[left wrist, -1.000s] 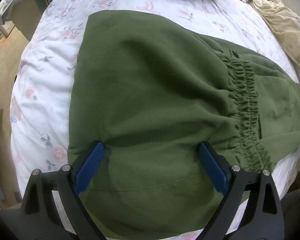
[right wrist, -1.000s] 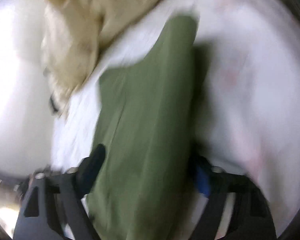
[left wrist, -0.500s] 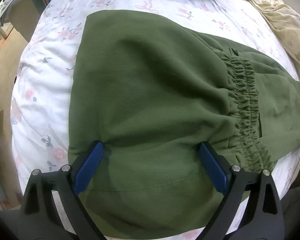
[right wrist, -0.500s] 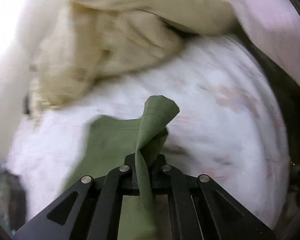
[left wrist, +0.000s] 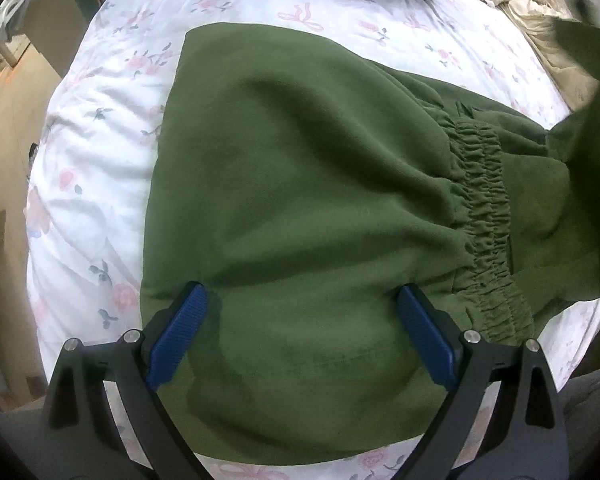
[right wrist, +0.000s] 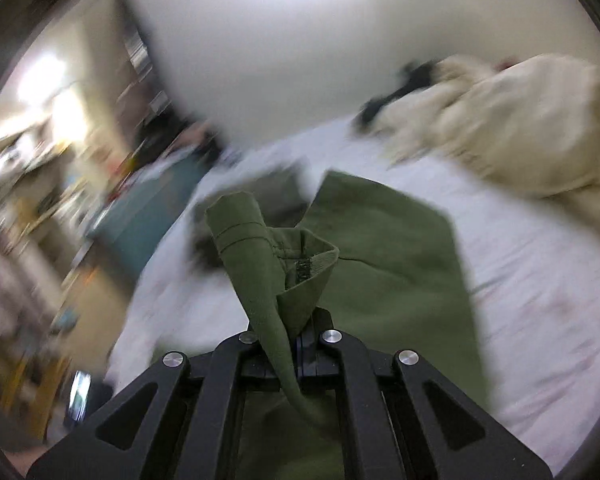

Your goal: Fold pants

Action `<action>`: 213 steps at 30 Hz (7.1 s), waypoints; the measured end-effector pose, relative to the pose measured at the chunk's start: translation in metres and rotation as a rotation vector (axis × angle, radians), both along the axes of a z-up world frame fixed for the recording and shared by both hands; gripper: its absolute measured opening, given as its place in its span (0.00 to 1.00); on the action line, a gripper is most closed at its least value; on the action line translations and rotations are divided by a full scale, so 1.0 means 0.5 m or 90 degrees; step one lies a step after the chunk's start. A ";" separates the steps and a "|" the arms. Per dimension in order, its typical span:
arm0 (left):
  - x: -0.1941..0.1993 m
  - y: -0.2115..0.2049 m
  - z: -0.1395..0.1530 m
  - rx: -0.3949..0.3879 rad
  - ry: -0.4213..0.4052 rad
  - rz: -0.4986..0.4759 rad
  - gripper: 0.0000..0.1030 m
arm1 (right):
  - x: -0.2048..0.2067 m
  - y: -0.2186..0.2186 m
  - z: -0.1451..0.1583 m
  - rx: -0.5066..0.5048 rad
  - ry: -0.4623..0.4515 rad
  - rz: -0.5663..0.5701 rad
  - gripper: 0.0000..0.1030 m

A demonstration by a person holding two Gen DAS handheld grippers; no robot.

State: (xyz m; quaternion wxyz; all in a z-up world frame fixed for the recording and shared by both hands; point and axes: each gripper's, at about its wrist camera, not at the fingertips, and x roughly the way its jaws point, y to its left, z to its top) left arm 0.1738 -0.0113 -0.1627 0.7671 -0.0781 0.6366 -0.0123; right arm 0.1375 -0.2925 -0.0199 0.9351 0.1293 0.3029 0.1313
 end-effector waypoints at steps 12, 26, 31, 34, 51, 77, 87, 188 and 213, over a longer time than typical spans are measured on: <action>0.000 0.019 -0.002 -0.014 0.013 0.018 0.91 | -0.126 0.148 -0.177 -0.024 0.189 0.264 0.59; 0.032 0.047 0.067 -0.175 -0.037 0.044 0.85 | -0.037 -0.159 -0.118 0.037 0.247 -0.064 0.60; 0.104 -0.048 0.048 -0.137 -0.021 -0.051 0.51 | 0.021 -0.310 -0.192 0.131 0.377 -0.190 0.60; 0.116 -0.090 0.040 -0.093 -0.007 -0.095 0.08 | 0.070 -0.336 -0.256 0.122 0.476 -0.173 0.60; 0.056 -0.036 0.076 -0.128 -0.079 -0.048 0.08 | 0.091 -0.236 -0.222 -0.103 0.419 -0.105 0.55; 0.012 -0.120 0.055 -0.022 -0.022 -0.181 0.50 | 0.102 -0.177 -0.259 -0.073 0.550 0.021 0.10; -0.023 -0.095 0.128 -0.033 -0.091 -0.159 0.52 | 0.027 -0.227 -0.251 -0.014 0.495 -0.070 0.20; -0.003 0.092 0.037 0.074 0.016 -0.103 0.54 | 0.003 0.129 -0.229 0.172 0.370 0.235 0.62; 0.026 0.109 0.106 0.046 -0.065 -0.073 0.59 | 0.003 0.179 -0.184 0.247 0.357 0.232 0.17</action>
